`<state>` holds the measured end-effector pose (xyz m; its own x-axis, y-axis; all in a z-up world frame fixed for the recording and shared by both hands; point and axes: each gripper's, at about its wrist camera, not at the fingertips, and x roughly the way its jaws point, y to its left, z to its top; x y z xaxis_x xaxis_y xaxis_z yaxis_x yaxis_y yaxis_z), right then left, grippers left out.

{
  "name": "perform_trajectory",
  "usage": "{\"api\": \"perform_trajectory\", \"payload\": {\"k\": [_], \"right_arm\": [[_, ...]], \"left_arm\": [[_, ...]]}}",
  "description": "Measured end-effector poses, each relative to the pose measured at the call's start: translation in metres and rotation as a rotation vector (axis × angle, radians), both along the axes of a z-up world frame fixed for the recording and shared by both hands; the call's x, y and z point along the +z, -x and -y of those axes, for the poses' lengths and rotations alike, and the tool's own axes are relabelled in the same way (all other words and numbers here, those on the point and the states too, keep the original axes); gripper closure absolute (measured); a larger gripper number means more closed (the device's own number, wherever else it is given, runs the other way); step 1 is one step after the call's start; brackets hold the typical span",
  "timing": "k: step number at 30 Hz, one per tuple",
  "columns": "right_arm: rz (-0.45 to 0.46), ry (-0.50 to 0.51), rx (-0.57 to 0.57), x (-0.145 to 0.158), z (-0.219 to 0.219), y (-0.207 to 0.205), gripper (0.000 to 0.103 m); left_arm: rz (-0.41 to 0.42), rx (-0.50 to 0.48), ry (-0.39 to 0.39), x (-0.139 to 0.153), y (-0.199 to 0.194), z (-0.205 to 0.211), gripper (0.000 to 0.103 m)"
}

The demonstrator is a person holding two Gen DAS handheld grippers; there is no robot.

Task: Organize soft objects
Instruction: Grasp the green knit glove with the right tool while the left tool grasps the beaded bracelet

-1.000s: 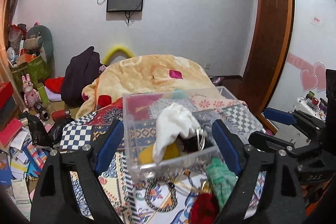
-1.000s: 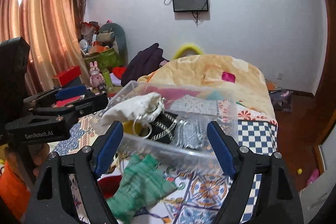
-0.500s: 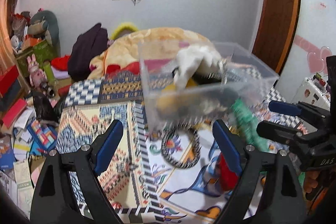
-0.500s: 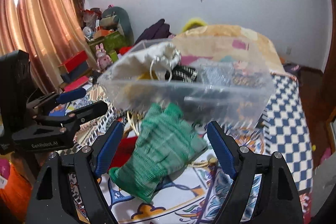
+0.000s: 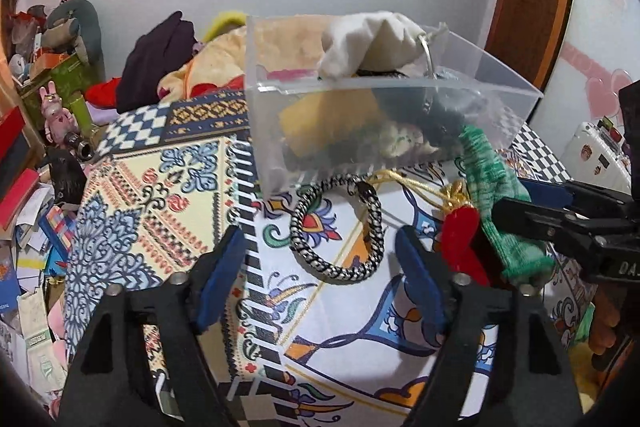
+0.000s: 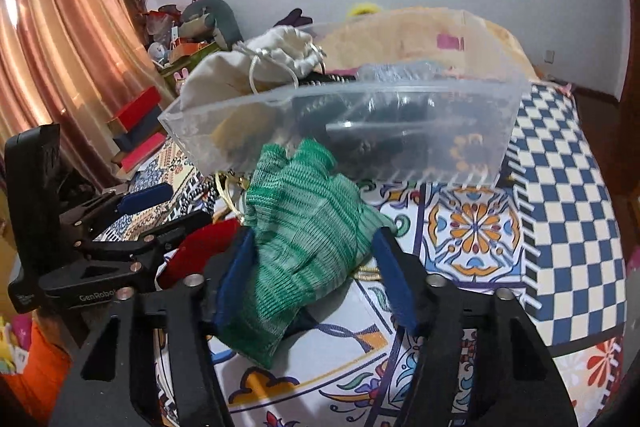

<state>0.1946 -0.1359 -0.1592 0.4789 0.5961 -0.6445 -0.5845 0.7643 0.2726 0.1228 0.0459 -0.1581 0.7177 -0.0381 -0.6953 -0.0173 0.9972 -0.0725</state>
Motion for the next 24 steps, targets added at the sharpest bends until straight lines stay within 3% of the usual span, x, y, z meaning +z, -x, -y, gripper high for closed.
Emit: {"api": "perform_trajectory", "payload": {"k": [3, 8, 14, 16, 24], "right_arm": [[-0.007, -0.026, -0.009, 0.001, 0.005, 0.002, 0.064], [0.008, -0.048, -0.015, 0.005, 0.015, 0.006, 0.081], [0.038, -0.073, -0.02, 0.015, 0.022, 0.011, 0.085], [0.059, -0.079, -0.028, 0.021, 0.024, 0.014, 0.085], [0.125, -0.116, -0.06, 0.043, 0.04, 0.022, 0.085]], "left_arm": [[-0.007, -0.009, 0.013, -0.002, 0.001, 0.001, 0.049], [0.01, -0.033, 0.004, -0.003, 0.005, 0.006, 0.063], [0.023, -0.033, -0.017, -0.005, 0.01, 0.012, 0.082], [0.021, -0.033, -0.007, -0.005, 0.013, 0.013, 0.096], [0.087, -0.024, 0.015, 0.016, 0.029, 0.005, 0.097]]}}
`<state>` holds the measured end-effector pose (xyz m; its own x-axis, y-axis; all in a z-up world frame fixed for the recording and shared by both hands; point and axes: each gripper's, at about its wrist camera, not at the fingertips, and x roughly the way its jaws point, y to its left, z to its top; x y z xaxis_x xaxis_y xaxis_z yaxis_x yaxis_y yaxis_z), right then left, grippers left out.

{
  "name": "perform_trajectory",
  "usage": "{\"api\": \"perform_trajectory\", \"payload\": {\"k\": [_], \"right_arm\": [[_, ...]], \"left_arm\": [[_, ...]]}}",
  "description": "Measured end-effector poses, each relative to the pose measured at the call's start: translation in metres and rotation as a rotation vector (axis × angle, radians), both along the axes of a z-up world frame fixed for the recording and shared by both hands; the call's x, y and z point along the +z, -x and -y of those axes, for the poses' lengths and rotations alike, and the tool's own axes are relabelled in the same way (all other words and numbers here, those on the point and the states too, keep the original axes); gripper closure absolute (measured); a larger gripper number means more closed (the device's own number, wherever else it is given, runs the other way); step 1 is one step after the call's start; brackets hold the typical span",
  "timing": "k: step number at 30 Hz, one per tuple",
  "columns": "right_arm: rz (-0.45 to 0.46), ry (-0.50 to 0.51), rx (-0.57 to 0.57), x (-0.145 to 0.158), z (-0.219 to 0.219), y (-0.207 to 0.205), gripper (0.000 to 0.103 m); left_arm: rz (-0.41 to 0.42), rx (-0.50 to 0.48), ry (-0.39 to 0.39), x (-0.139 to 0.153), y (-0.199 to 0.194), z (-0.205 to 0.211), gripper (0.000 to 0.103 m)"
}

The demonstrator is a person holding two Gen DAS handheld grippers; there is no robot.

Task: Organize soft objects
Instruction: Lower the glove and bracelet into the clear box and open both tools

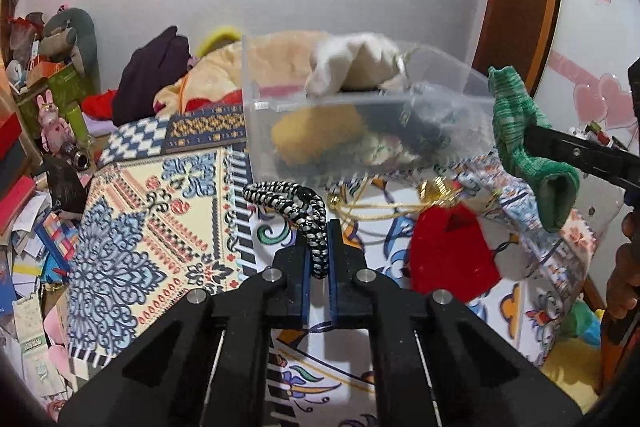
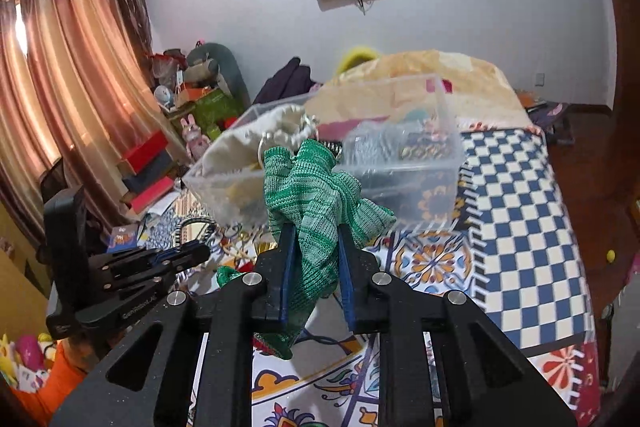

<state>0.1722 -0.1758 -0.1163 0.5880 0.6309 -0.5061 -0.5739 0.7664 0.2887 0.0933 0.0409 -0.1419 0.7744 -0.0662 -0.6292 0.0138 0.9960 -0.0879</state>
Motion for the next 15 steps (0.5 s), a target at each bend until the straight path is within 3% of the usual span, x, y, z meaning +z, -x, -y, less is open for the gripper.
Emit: {"api": "perform_trajectory", "payload": {"k": [8, 15], "right_arm": [[0.073, -0.009, -0.033, 0.023, 0.011, 0.001, 0.085], [0.157, 0.007, -0.075, 0.047, 0.01, -0.008, 0.085]], "left_arm": [[0.109, -0.026, 0.001, 0.044, 0.018, 0.005, 0.097], [0.158, -0.041, -0.027, 0.077, 0.0, 0.006, 0.097]]}}
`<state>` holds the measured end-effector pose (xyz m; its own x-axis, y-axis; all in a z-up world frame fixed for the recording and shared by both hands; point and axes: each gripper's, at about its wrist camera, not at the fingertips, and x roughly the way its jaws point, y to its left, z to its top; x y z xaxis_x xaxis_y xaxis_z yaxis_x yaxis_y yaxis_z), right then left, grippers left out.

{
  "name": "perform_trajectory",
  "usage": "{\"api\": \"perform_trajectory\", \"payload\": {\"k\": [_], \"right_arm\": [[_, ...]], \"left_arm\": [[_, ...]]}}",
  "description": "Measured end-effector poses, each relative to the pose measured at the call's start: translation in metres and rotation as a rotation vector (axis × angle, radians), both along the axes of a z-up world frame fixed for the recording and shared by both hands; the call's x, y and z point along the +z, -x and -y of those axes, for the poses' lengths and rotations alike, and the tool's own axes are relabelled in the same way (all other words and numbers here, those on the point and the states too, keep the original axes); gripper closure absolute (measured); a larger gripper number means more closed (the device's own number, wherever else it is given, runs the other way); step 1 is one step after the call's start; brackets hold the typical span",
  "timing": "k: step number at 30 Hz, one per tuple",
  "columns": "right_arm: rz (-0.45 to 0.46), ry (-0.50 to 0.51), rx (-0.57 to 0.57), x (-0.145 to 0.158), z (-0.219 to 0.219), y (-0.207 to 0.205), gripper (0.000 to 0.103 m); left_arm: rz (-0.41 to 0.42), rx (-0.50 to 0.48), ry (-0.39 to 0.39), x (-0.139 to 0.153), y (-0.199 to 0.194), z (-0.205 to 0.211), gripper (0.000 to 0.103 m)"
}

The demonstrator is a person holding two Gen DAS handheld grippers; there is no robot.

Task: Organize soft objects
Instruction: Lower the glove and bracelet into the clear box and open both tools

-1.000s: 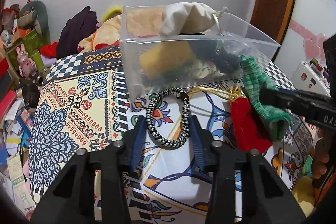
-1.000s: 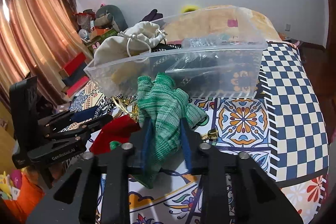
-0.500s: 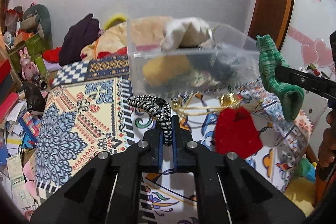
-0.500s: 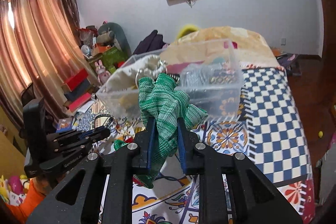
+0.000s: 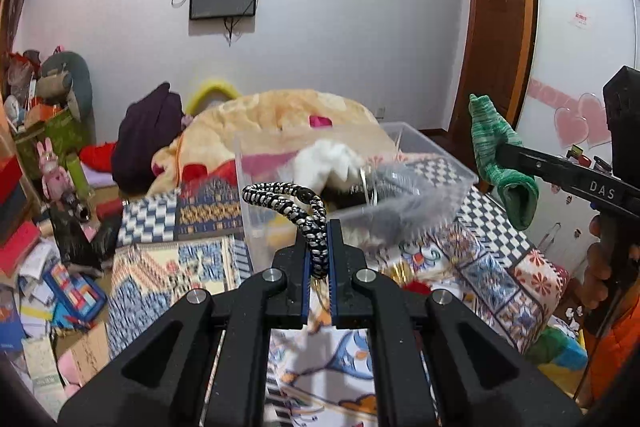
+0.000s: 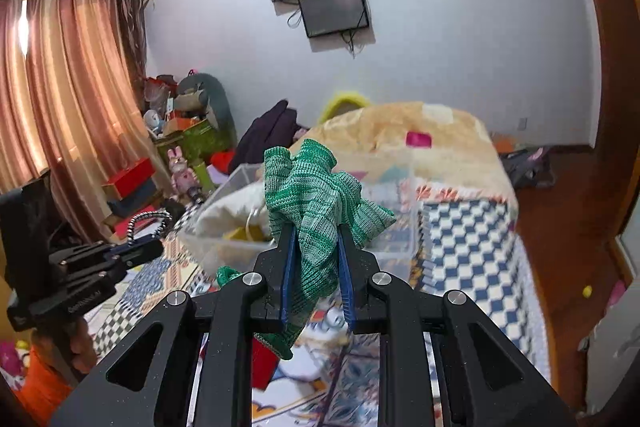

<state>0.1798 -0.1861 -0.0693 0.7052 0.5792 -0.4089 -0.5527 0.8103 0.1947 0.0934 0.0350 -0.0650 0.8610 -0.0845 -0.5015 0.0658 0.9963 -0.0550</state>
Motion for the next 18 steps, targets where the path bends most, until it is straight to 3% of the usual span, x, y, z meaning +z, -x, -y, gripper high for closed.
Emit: {"api": "perform_trajectory", "payload": {"k": [10, 18], "right_arm": [[0.058, 0.041, -0.012, 0.016, -0.022, -0.027, 0.085], [0.012, 0.103, 0.011, 0.001, -0.058, -0.055, 0.085]], "left_arm": [[0.015, -0.005, -0.049, 0.024, -0.038, 0.002, 0.097], [-0.069, 0.01, -0.061, 0.005, -0.078, -0.005, 0.097]]}}
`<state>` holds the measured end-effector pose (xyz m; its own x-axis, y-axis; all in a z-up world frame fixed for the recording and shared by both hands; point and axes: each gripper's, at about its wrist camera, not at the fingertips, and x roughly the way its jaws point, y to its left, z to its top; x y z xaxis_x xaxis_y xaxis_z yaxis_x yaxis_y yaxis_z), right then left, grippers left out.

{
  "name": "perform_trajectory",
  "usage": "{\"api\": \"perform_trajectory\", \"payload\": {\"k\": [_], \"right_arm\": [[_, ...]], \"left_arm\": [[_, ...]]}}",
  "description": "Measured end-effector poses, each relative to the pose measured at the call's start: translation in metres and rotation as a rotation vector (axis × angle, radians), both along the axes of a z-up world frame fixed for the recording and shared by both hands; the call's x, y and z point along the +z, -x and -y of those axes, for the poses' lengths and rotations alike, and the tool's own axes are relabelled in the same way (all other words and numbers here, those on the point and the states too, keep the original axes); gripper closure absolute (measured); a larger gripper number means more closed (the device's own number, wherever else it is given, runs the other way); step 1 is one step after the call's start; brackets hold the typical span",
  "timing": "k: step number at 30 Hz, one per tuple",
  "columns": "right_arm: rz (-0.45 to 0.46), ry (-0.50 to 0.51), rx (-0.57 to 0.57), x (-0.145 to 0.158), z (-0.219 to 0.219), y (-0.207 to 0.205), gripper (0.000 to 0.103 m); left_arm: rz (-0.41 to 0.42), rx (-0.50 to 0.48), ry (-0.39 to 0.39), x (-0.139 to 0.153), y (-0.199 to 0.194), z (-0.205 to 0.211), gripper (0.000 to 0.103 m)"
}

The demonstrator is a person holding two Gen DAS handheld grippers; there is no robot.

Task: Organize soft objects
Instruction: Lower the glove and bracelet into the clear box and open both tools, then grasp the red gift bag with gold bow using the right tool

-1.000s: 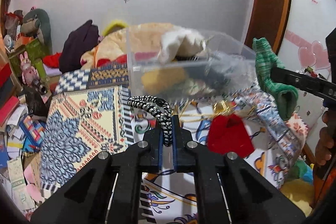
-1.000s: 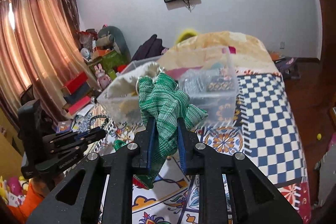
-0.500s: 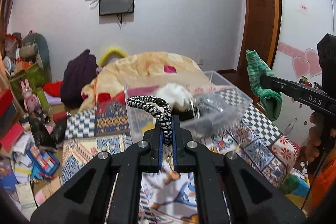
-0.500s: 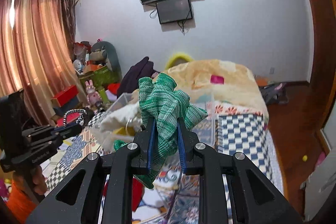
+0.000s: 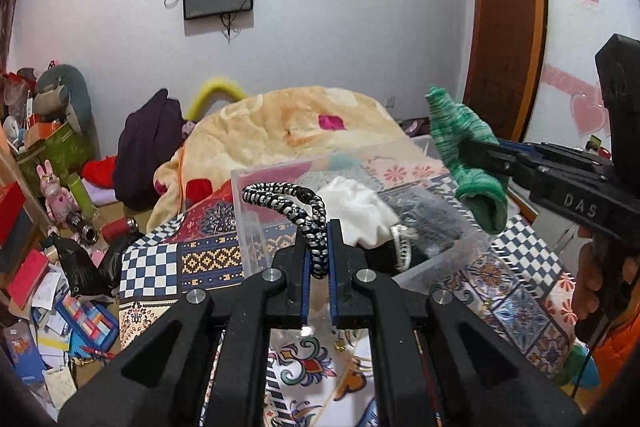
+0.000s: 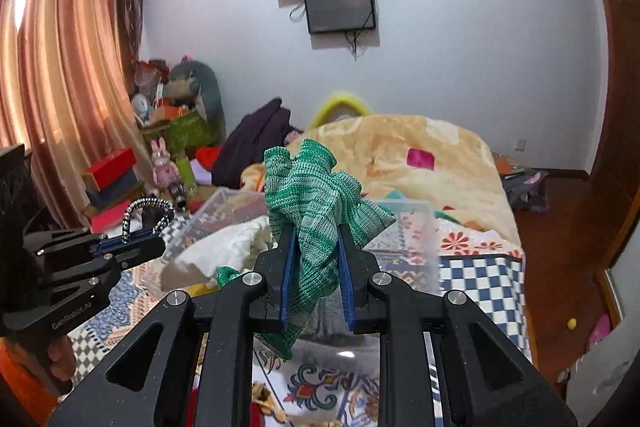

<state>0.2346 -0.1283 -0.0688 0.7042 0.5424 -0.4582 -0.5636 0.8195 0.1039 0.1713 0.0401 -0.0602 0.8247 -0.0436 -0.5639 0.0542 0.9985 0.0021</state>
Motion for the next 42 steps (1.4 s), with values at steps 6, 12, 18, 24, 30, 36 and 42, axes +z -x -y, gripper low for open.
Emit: {"api": "perform_trajectory", "payload": {"k": [6, 12, 18, 24, 30, 36, 42], "right_arm": [[-0.047, 0.078, 0.021, -0.018, -0.022, -0.012, 0.085], [-0.093, 0.114, 0.05, -0.029, -0.03, -0.016, 0.085], [-0.073, 0.116, 0.05, -0.024, -0.021, -0.003, 0.058], [-0.036, 0.087, 0.074, -0.015, -0.009, 0.021, 0.046], [-0.025, 0.082, 0.118, -0.022, -0.003, 0.044, 0.04], [-0.095, 0.099, 0.165, -0.045, -0.004, 0.051, 0.04], [-0.191, 0.148, 0.194, -0.078, -0.013, 0.049, 0.04]], "left_arm": [[-0.052, -0.001, -0.001, -0.02, -0.017, -0.002, 0.097], [-0.072, -0.014, 0.008, -0.028, -0.025, 0.002, 0.097], [-0.108, -0.016, -0.004, -0.038, -0.03, 0.004, 0.097], [-0.103, -0.009, -0.035, -0.038, -0.025, 0.01, 0.085], [-0.081, 0.0, -0.046, -0.036, -0.018, 0.01, 0.056], [-0.077, -0.009, -0.009, -0.032, -0.009, 0.005, 0.049], [-0.072, -0.021, 0.016, -0.031, 0.002, 0.002, 0.044]]}}
